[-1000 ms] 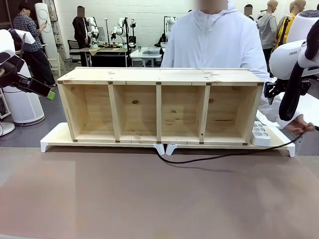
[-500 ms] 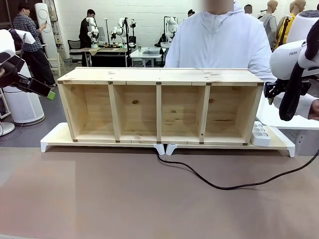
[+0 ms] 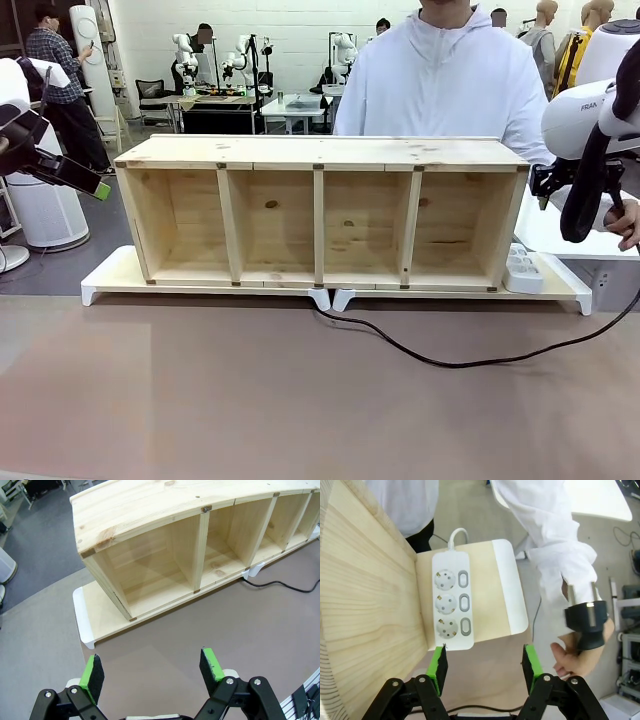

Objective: Perform cable management.
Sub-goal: Release the Power Cable when the human grasps it.

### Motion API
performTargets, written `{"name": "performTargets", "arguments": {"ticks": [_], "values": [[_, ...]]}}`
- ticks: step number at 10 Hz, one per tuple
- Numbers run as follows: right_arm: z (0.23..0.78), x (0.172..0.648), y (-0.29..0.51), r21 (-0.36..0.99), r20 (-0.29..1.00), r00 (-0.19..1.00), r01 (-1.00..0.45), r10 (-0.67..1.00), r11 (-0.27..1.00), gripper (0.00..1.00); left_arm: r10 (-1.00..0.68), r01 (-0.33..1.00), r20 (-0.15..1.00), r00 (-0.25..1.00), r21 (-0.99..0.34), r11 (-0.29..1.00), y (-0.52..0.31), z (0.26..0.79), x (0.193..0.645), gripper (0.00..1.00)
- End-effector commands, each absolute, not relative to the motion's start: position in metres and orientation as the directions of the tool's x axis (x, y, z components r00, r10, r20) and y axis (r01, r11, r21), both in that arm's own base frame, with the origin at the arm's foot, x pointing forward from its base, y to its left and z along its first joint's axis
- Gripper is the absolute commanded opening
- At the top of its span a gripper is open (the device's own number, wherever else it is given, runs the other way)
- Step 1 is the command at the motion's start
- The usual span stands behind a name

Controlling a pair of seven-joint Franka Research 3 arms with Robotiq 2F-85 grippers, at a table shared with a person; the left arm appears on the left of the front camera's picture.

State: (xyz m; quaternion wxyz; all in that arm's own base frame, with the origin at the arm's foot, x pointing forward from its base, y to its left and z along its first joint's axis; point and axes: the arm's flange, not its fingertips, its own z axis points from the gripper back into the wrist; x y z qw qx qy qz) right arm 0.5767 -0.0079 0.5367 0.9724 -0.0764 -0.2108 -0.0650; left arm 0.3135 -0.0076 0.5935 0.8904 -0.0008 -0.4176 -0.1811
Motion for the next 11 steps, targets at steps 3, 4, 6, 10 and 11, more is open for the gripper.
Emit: {"name": "performTargets", "arguments": {"ticks": [3, 4, 6, 10, 11], "values": [[0.5364, 0.5764, -0.0075, -0.123, 0.416, 0.905, 0.157, -0.093, 0.980, 0.77, -0.314, 0.316, 0.750, 0.582, 0.147, 0.937, -0.0077, 0.5934, 0.3156, 1.00], [0.5364, 0.5764, -0.0075, -0.123, 0.416, 0.905, 0.157, -0.093, 0.980, 0.77, -0.314, 0.316, 0.750, 0.582, 0.147, 0.937, -0.0077, 0.5934, 0.3156, 1.00], [0.5364, 0.5764, -0.0075, -0.123, 0.416, 0.905, 0.157, -0.093, 0.980, 0.77, -0.314, 0.316, 0.750, 0.582, 0.147, 0.937, -0.0077, 0.5934, 0.3156, 1.00], [0.5364, 0.5764, -0.0075, -0.123, 0.416, 0.905, 0.157, -0.093, 0.980, 0.77, -0.314, 0.316, 0.750, 0.582, 0.147, 0.937, -0.0077, 0.5934, 0.3156, 1.00], [0.5364, 0.5764, -0.0075, -0.123, 0.416, 0.905, 0.157, -0.093, 0.980, 0.77, -0.314, 0.316, 0.750, 0.582, 0.147, 0.937, -0.0077, 0.5934, 0.3156, 1.00]]}}
